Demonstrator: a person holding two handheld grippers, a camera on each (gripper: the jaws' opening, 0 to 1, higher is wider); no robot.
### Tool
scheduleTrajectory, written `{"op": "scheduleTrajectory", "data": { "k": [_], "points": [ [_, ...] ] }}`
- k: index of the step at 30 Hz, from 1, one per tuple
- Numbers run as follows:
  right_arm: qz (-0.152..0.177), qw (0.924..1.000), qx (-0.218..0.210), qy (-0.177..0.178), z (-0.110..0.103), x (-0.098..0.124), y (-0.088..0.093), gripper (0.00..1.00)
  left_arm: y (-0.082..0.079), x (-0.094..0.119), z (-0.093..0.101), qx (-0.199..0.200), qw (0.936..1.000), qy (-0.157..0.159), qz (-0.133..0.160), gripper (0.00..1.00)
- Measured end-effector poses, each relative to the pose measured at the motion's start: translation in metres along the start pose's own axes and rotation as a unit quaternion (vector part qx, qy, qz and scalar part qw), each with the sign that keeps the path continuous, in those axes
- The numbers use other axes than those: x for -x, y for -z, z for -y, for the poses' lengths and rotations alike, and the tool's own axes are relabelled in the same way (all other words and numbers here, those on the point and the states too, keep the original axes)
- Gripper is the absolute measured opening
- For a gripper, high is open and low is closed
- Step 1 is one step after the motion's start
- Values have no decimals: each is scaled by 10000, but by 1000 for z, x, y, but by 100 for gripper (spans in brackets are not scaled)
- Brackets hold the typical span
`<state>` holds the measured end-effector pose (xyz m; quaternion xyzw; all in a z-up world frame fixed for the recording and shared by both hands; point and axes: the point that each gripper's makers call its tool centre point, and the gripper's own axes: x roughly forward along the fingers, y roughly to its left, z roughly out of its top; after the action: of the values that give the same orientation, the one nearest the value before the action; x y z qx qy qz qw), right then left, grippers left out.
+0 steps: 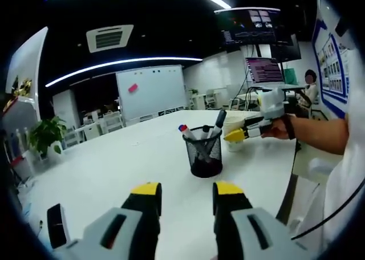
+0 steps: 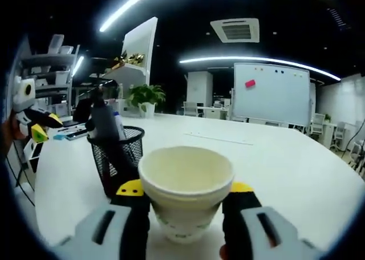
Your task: Place the scattered laser pointers and whiteboard markers into the pen holder and stack the scattered paper cups together
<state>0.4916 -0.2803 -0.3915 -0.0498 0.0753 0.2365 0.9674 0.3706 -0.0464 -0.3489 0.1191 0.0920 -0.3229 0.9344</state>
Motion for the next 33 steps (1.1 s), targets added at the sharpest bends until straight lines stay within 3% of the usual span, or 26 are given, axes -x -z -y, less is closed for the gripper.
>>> {"op": "scheduleTrajectory", "data": {
  "k": [6, 10, 16, 33],
  "points": [
    [6, 10000, -5, -40, -2, 1, 1, 51, -1, 0, 0, -2, 10000, 0, 7, 37],
    [-194, 9998, -52, -96, -1, 2, 5, 52, -3, -1, 0, 2, 10000, 6, 25, 37],
    [-364, 9993, -24, -58, 4, 10, 5, 67, -5, -2, -2, -16, 10000, -9, 28, 37],
    [-602, 9981, 68, -128, 14, 38, 1, 70, -7, -6, -3, -11, 10000, -1, 29, 37]
  ]
}}
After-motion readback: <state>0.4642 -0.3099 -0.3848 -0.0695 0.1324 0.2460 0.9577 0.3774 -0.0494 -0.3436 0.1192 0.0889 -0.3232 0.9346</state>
